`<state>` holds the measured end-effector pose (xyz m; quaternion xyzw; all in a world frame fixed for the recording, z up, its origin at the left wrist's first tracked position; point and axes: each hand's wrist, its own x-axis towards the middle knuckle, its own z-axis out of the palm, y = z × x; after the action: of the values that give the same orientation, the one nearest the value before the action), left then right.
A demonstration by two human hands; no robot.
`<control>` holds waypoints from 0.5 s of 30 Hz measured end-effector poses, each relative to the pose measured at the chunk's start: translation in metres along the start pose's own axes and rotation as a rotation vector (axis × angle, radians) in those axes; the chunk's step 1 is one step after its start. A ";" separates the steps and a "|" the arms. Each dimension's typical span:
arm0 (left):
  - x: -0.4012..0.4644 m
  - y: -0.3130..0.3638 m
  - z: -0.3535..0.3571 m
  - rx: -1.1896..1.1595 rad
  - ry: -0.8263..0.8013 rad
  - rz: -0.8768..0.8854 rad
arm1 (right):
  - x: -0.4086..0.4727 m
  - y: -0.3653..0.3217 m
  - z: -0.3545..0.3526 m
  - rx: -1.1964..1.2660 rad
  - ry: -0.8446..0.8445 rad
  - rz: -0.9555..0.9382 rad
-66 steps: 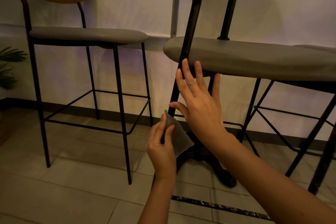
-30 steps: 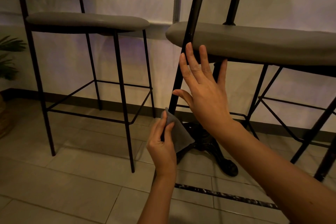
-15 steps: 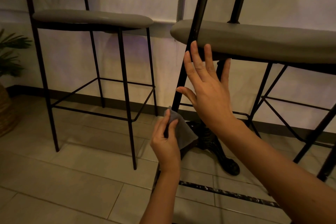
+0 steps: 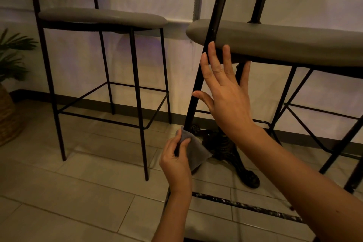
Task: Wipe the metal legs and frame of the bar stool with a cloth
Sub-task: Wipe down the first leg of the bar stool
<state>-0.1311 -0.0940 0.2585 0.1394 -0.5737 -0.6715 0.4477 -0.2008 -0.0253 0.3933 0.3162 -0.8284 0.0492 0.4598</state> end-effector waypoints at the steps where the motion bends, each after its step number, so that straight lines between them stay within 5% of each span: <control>1: 0.002 0.002 0.000 0.010 -0.009 -0.001 | 0.000 0.000 0.000 0.005 -0.002 -0.001; 6: 0.015 0.013 -0.001 0.031 -0.101 -0.100 | -0.002 -0.003 -0.008 0.061 0.000 0.009; 11: 0.020 0.012 -0.012 0.085 -0.202 -0.134 | -0.079 -0.010 -0.015 0.376 0.117 0.122; 15: 0.023 0.012 -0.014 0.100 -0.217 -0.132 | -0.161 -0.033 0.006 0.463 -0.051 0.077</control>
<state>-0.1285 -0.1200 0.2724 0.1255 -0.6410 -0.6814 0.3303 -0.1258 0.0231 0.2551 0.3827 -0.8178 0.2473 0.3516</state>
